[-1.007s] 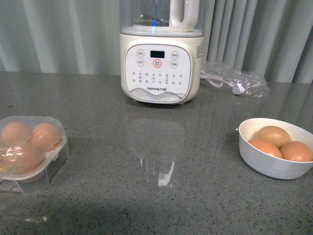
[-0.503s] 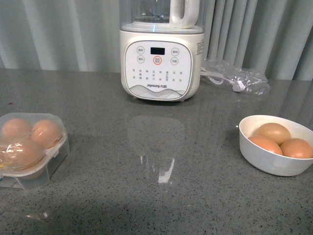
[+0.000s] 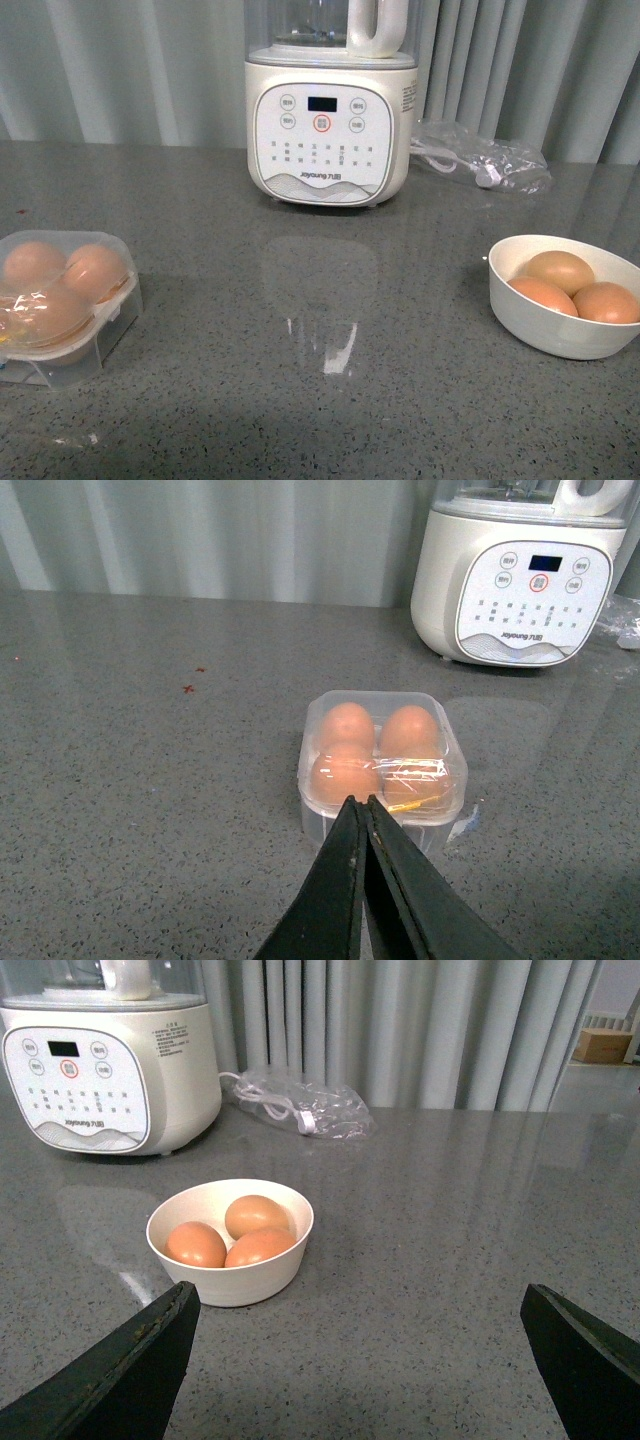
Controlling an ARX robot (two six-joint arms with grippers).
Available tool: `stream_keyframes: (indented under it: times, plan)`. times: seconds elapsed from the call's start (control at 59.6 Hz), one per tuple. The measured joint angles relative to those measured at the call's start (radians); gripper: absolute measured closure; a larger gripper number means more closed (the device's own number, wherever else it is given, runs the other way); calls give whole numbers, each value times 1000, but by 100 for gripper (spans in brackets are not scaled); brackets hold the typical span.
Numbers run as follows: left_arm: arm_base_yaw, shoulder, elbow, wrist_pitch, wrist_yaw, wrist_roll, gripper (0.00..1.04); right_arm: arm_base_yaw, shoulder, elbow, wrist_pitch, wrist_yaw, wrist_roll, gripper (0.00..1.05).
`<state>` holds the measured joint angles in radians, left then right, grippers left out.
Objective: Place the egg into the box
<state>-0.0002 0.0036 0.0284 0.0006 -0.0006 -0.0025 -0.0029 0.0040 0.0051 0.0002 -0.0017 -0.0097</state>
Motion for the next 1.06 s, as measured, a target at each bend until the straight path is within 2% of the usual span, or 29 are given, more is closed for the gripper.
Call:
stream_keyframes:
  times: [0.084, 0.117, 0.201, 0.369, 0.52, 1.057]
  plan:
    - [0, 0, 0, 0, 0, 0, 87, 0, 0, 0, 0, 0, 0, 7]
    - [0, 0, 0, 0, 0, 0, 78, 0, 0, 0, 0, 0, 0, 7]
    - [0, 0, 0, 0, 0, 0, 64, 0, 0, 0, 0, 0, 0, 7]
    - [0, 0, 0, 0, 0, 0, 28, 0, 0, 0, 0, 0, 0, 7]
    - [0, 0, 0, 0, 0, 1, 5, 0, 0, 0, 0, 0, 0, 7]
    - [0, 0, 0, 0, 0, 0, 7, 0, 0, 0, 0, 0, 0, 7]
